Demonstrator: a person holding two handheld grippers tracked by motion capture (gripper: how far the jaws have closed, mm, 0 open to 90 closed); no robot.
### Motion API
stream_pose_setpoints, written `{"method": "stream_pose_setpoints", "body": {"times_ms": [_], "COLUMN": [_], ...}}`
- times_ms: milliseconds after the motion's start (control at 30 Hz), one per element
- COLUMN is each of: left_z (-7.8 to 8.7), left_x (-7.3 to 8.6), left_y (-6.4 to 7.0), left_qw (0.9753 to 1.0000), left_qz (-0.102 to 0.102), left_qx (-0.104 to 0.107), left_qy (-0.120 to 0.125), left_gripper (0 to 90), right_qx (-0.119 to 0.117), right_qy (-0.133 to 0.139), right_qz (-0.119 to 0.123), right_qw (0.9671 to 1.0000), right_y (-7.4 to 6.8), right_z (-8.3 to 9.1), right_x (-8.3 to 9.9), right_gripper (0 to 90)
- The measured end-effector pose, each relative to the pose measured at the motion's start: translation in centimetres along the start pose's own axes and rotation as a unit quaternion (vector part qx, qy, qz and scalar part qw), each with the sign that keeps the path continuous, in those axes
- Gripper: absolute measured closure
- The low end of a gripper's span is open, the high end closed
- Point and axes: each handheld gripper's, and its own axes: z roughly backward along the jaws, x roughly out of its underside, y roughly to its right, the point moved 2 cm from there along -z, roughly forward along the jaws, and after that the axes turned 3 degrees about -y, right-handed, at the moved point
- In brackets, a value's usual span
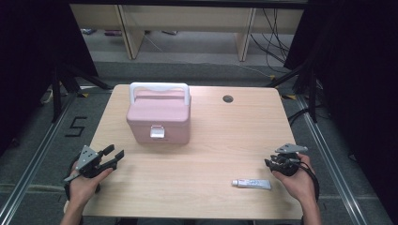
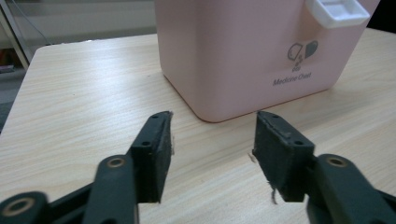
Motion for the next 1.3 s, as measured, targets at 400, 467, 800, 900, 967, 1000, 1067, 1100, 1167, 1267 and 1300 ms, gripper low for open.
{"method": "stream_pose_setpoints", "body": {"times_ms": [400, 467, 800, 900, 967, 1000, 1067, 1100, 1167, 1267, 1300], "left_z": [-0.2, -0.7, -6.0, -7.9, -8.7, -9.0, -9.4, -9.6, -9.9, -10.2, -10.3], "left_x": [-1.5, -3.0, -7.7, -8.4, -8.7, -8.8, -9.0, -9.1, -9.3, -9.5, -9.5], "left_y": [-1.1, -1.9, -5.8, -5.8, -5.5, -5.3, -5.0, -4.8, -4.6, -3.8, -3.6], "left_qw": [0.9998, 0.9996, 0.9990, 0.9987, 0.9987, 0.9987, 0.9988, 0.9987, 0.9988, 0.9982, 0.9976], "left_qz": [0.010, 0.003, -0.001, -0.013, -0.017, -0.019, -0.023, -0.025, -0.028, -0.037, -0.046], "left_qx": [-0.011, -0.024, -0.034, -0.024, -0.014, -0.010, -0.002, 0.001, 0.008, 0.013, 0.006], "left_qy": [-0.013, -0.015, -0.029, -0.042, -0.045, -0.046, -0.044, -0.044, -0.041, -0.045, -0.052], "left_gripper": [83.7, 89.2, 89.6, 89.6, 89.6, 89.6, 89.6, 89.6, 89.7, 89.8, 89.8], "right_qx": [-0.009, -0.017, -0.074, -0.092, -0.095, -0.102, -0.109, -0.106, -0.110, -0.109, -0.113], "right_qy": [0.028, 0.030, 0.054, 0.059, 0.054, 0.048, 0.059, 0.056, 0.061, 0.058, 0.054], "right_qz": [0.008, 0.025, 0.064, 0.079, 0.091, 0.090, 0.104, 0.112, 0.114, 0.113, 0.114], "right_qw": [0.9995, 0.9991, 0.9938, 0.9909, 0.9899, 0.9896, 0.9868, 0.9865, 0.9854, 0.9859, 0.9856], "right_y": [-1.6, -2.2, -7.0, -8.4, -9.6, -10.2, -11.3, -11.5, -12.5, -12.9, -13.0], "right_z": [-0.5, -0.8, -3.7, -5.2, -6.6, -7.2, -8.6, -8.9, -10.0, -10.3, -10.4], "right_x": [-3.0, -4.5, -14.2, -16.5, -18.2, -19.0, -20.2, -20.5, -21.4, -21.6, -21.7], "right_gripper": [90.0, 90.0, 90.0, 90.0, 90.0, 90.0, 90.0, 90.0, 90.0, 90.0, 90.0]}}
